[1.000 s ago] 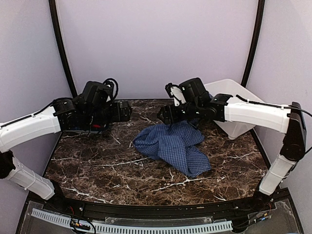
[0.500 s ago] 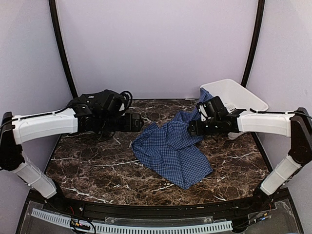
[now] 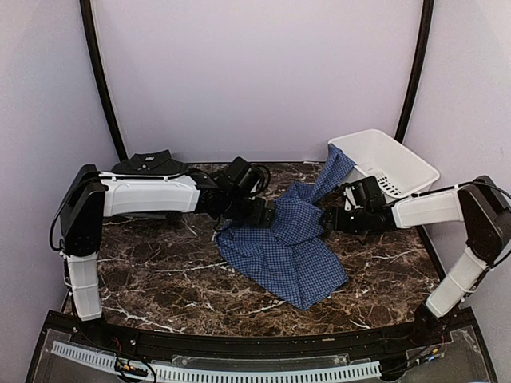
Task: Fold and stack the long sleeve shirts
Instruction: Pick up the crumpled shirt from the center of the board.
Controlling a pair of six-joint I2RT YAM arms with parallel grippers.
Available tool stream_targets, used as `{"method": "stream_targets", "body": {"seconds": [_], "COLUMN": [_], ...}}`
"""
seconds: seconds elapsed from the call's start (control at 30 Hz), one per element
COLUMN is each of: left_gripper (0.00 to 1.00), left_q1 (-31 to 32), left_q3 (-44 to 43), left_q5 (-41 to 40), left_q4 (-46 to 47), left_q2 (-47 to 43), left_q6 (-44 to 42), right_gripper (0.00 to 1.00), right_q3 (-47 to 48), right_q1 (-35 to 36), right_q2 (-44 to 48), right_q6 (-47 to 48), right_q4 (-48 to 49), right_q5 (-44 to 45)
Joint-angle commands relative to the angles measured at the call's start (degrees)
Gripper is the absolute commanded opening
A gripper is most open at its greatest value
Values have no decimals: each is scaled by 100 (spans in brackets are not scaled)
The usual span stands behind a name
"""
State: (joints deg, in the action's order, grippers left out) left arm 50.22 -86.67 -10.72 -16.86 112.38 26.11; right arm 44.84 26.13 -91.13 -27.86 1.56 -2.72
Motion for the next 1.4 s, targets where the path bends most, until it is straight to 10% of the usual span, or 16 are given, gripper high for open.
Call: {"method": "stream_targets", "body": {"seconds": [0.0,0.2,0.43,0.5,1.13,1.37], "left_gripper": [94,47,1,0,1,27], "left_q1": [-5,5,19,47,916,920], "left_q3": [-337,-82,1180,1500,2839,3053], "left_q5": [-265,-218,31,158,575,136], "left_q4": [-250,-386,-48,57,1,-162], "left_q2": [355,349,-572,-875,-2473,-3311], "left_q6": [-110,121,378,463,1152,1308], "right_gripper": [84,68,15,0,0,0], "right_q3": [39,515,1010,1159,3423,4143], "right_q1": [-184,-197,-159,-120,1670,2220], "right_q2": [-451,-1073,-1232,-1210,-1169,-1577], "right_q6": [-381,-485,-443,-383,464,667], "right_q4": [1061,1210,1048,891,-576,-824], "right_q5": [-723,-995,-1172,-1128,-95,-75]}}
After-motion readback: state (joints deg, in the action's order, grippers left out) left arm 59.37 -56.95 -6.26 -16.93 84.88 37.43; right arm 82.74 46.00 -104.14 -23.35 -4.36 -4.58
